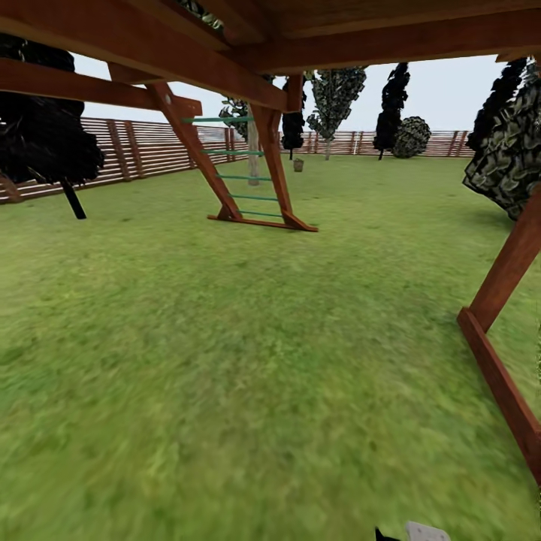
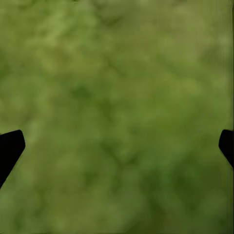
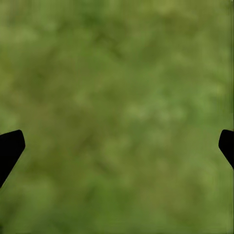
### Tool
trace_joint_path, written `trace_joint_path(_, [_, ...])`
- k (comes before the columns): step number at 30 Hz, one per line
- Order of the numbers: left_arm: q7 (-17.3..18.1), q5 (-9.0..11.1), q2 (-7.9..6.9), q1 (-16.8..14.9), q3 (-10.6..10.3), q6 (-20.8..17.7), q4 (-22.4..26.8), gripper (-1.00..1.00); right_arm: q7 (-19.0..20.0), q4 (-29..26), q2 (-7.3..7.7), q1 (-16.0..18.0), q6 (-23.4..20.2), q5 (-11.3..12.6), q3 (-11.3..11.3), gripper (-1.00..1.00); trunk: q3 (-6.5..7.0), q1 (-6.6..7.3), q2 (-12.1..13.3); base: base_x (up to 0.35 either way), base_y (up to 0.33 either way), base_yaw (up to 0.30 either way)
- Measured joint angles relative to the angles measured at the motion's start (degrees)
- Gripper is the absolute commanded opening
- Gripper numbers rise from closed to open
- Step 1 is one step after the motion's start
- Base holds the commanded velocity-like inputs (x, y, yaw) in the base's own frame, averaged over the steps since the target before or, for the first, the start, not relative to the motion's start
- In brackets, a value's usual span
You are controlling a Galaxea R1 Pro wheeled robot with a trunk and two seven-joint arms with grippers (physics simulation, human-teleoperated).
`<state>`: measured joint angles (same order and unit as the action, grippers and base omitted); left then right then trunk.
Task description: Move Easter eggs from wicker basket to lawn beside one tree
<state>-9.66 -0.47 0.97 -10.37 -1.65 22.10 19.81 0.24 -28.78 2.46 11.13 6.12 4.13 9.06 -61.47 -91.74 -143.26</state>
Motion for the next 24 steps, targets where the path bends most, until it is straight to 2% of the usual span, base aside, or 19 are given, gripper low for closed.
trace_joint_path(10, [0.0,0.0,0.00,0.0,0.0,0.0,0.0,1.00,0.0,0.0,0.00,0.0,0.0,0.0,0.0,1.00,0.00,0.00,0.0,0.273,0.172,-0.240])
trace_joint_path(17, [0.0,-0.1,0.00,0.0,0.0,0.0,-1.0,1.00,0.0,0.0,0.00,0.0,0.0,0.0,0.0,1.00,0.00,0.00,0.0,0.275,0.174,-0.082])
trace_joint_path(24, [0.0,-0.1,0.00,0.0,0.0,0.0,-1.2,1.00,0.0,0.0,0.00,0.0,0.0,0.0,0.0,1.00,0.00,0.00,0.0,0.277,0.174,-0.234])
